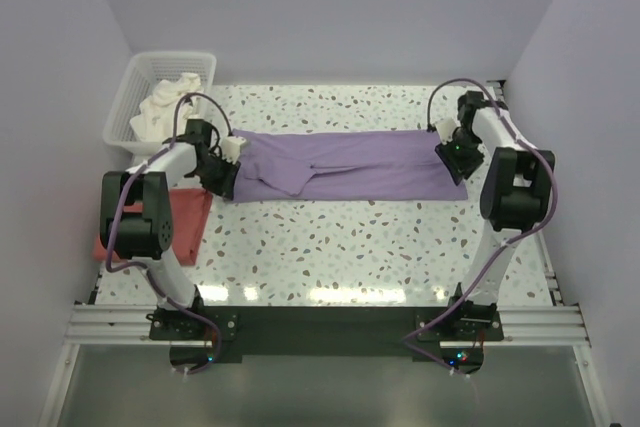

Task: Fold and stack the t-shirts
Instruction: Fold the tshirt

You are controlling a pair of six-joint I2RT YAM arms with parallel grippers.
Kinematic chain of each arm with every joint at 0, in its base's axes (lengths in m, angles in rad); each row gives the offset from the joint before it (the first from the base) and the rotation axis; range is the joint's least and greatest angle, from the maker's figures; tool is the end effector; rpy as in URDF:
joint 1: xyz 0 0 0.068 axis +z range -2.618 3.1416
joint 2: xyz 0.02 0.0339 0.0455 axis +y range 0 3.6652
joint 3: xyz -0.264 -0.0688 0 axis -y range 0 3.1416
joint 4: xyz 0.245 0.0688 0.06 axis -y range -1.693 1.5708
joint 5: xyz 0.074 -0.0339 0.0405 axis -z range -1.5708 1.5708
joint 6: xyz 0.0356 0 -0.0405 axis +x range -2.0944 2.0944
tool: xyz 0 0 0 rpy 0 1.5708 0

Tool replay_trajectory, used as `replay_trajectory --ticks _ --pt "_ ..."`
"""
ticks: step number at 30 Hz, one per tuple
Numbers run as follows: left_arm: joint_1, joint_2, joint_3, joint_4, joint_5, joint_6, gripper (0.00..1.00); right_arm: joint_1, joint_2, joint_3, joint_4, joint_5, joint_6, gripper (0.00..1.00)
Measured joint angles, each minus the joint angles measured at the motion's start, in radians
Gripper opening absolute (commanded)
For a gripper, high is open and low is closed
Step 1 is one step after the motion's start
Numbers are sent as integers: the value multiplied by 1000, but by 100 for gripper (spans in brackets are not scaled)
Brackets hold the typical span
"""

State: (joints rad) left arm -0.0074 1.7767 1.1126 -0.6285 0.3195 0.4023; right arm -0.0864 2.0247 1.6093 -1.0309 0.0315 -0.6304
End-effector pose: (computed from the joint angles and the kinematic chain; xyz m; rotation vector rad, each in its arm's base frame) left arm 0.3334 -0.0136 0.1645 0.6281 2.7145 -0.3636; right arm 0.3962 -0.0354 0.1981 -0.8123 2.9233 -0.1111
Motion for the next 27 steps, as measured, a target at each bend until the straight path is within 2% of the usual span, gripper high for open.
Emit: replay_trajectory --ticks 7,11,14,17,20,24,27 --pt "0 10 78 -50 -6 -20 30 8 92 -22 26 8 21 34" --pt "-4 12 108 -49 -5 -26 35 13 97 -26 31 40 21 33" --pt "-21 29 108 -43 -8 -26 35 15 97 -31 39 60 18 33" --pt "-42 61 94 -34 -13 -27 29 16 95 -41 49 83 8 32" --pt "-50 71 68 -22 -16 -27 15 18 81 -66 68 108 -13 32" --pt "-55 31 7 24 -14 -29 7 18 60 -102 91 130 -46 31" --pt "-77 -24 -63 40 -9 -28 7 11 41 -131 104 140 -70 31"
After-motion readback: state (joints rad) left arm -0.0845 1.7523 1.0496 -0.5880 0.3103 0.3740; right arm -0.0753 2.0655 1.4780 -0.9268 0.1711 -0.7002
